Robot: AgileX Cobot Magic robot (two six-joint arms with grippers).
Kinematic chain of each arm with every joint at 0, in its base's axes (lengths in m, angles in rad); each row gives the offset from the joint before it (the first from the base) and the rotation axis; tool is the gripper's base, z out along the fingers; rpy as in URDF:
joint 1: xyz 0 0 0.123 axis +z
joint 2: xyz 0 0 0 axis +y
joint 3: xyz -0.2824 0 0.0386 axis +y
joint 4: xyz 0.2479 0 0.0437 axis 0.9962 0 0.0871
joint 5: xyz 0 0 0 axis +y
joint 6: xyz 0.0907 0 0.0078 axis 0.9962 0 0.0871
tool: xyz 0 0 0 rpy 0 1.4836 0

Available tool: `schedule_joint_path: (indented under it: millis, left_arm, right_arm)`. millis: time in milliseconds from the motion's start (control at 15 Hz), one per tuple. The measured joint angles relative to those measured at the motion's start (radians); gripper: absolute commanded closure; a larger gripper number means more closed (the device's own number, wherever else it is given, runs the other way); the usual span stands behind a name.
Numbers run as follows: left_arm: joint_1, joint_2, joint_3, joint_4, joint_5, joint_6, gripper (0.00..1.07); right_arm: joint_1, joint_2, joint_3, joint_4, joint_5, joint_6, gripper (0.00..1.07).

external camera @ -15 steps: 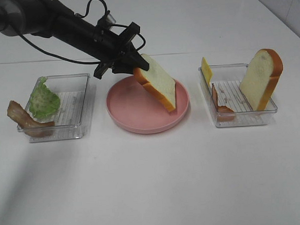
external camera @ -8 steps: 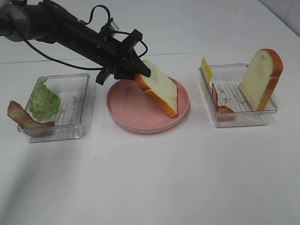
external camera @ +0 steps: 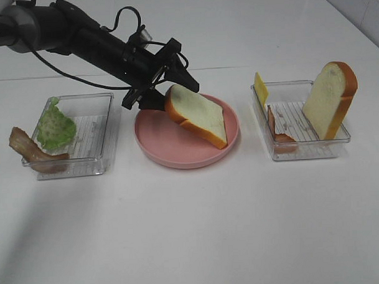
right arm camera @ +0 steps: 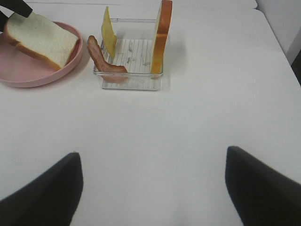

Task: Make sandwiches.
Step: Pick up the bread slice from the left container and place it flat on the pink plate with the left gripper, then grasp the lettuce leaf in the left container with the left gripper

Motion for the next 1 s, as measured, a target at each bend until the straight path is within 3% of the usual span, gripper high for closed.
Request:
schedule_joint_path:
  millis: [133,333,467,533,600,667,800,1000]
  left_arm:
    - [0.000,-0.008,0.000,0.044,0.012,0.058,0.18]
    - [0.000,-0.037,-0.040,0.182,0.020,0.068,0.18]
    - [0.000,-0.038,-0.099,0.281,0.060,0.019,0.18]
    - [0.000,-0.038,-0.154,0.357,0.110,-0.049,0.18]
    - [0.000,-0.038,-0.154,0.357,0.110,-0.049,0.18]
    - [0.000,-0.038,-0.225,0.439,0.145,-0.110,0.18]
    - [0.000,-0.045,-0.292,0.513,0.146,-0.186,0.19]
    - [-0.001,-0.105,-0.308,0.673,0.149,-0.255,0.23]
  right_arm:
    - [0.000,0.000,0.000,0.000,0.000,0.000,0.29]
    - [0.000,0.000,0.000,0.000,0.000,0.000,0.29]
    - [0.000,0.000,0.000,0.000,0.000,0.000,0.29]
    - [0.000,-0.001,0.000,0.000,0.000,0.000,0.29]
    - [0.000,-0.001,0.000,0.000,0.000,0.000,0.29]
    - [0.000,-0.001,0.000,0.000,0.000,0.000,0.29]
    - [0.000,-0.001,0.000,0.000,0.000,0.000,0.29]
    - [0.000,-0.001,0.000,0.000,0.000,0.000,0.29]
